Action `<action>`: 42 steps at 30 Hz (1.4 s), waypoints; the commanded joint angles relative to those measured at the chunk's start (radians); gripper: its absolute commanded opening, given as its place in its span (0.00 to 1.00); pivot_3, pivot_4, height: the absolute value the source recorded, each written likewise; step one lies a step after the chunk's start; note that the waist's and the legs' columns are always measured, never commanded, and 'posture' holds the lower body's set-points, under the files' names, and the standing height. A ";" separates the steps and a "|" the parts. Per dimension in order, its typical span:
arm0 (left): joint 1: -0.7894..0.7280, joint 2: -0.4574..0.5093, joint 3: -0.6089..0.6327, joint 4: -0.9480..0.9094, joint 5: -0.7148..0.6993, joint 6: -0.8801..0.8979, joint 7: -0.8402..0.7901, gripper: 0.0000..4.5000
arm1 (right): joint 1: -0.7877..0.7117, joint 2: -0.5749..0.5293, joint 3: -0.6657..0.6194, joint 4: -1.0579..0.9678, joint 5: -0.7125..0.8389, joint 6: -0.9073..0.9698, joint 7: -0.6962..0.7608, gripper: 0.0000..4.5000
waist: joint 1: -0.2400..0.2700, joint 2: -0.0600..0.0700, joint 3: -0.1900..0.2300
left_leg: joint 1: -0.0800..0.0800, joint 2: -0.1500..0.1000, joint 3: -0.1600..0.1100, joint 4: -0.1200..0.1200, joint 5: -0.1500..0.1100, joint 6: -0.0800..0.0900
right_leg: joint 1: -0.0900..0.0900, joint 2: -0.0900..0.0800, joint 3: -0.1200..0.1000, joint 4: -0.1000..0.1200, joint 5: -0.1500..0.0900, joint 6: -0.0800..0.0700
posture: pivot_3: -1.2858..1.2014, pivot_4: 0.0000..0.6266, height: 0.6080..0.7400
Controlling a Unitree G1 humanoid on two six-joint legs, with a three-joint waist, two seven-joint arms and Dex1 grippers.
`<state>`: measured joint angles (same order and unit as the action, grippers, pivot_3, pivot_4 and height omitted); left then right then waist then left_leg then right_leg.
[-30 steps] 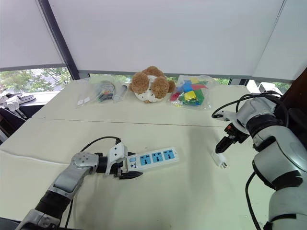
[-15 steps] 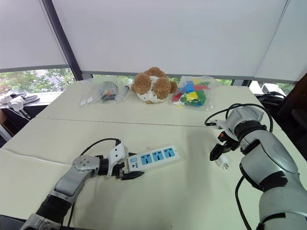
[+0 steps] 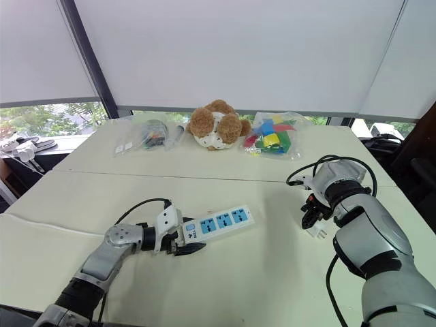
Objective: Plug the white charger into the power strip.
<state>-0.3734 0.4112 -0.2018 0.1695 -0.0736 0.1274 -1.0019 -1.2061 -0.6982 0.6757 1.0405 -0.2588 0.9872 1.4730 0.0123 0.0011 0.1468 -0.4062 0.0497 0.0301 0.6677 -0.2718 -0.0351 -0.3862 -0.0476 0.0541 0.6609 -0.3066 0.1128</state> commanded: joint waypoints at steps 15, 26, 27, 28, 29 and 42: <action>-0.230 0.021 -0.080 0.274 -0.071 -0.069 -0.391 0.69 | 0.146 -0.026 -0.839 -0.553 0.564 -0.162 -0.119 0.17 | 0.004 0.003 0.002 | -0.004 0.000 -0.002 -0.005 0.000 0.001 | -0.006 0.001 -0.001 -0.002 0.000 0.000 | 0.52 0.24 0.99; -0.528 -0.072 -0.142 0.691 -0.025 -0.256 -0.612 0.69 | 0.701 0.180 -0.893 -1.060 0.722 -0.448 -0.243 0.17 | -0.003 0.000 0.005 | -0.008 0.000 -0.002 -0.002 0.000 0.000 | -0.004 0.001 -0.001 -0.007 0.000 0.001 | 0.52 0.24 0.99; -0.539 -0.074 -0.142 0.714 -0.025 -0.268 -0.613 0.69 | 0.728 0.187 -0.888 -1.080 0.725 -0.467 -0.251 0.17 | -0.003 0.000 0.005 | -0.008 0.000 -0.002 -0.002 0.000 0.000 | -0.005 0.001 -0.001 -0.007 0.000 0.001 | 0.52 0.24 0.99; -0.545 -0.072 -0.143 0.732 -0.024 -0.280 -0.613 0.69 | 0.753 0.188 -0.878 -1.097 0.722 -0.489 -0.256 0.17 | -0.003 0.000 0.005 | -0.008 0.000 -0.003 -0.002 0.000 0.000 | -0.005 0.002 -0.001 -0.007 0.000 0.001 | 0.52 0.24 0.99; -0.548 -0.068 -0.147 0.743 -0.027 -0.290 -0.613 0.69 | 0.775 0.189 -0.872 -1.115 0.731 -0.492 -0.259 0.17 | -0.003 0.000 0.005 | -0.008 0.000 -0.003 -0.002 0.000 0.000 | -0.005 0.002 -0.001 -0.007 0.000 0.001 | 0.52 0.24 0.99; -0.546 -0.018 -0.219 0.749 -0.067 -0.341 -0.613 0.69 | 1.008 0.184 -0.807 -1.269 0.771 -0.585 -0.310 0.17 | -0.006 -0.002 0.006 | -0.008 0.000 -0.005 -0.002 0.000 0.000 | -0.005 0.003 -0.001 -0.007 0.000 0.001 | 0.52 0.24 0.99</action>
<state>-0.9039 0.3782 -0.4094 0.9253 -0.1403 -0.2028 -1.6050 -0.2058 -0.5201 -0.1352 -0.1928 0.4958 0.4317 1.1707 0.0062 -0.0006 0.1526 -0.4142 0.0502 0.0252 0.6655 -0.2720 -0.0347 -0.3908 -0.0445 0.0530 0.6542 -0.3068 0.1136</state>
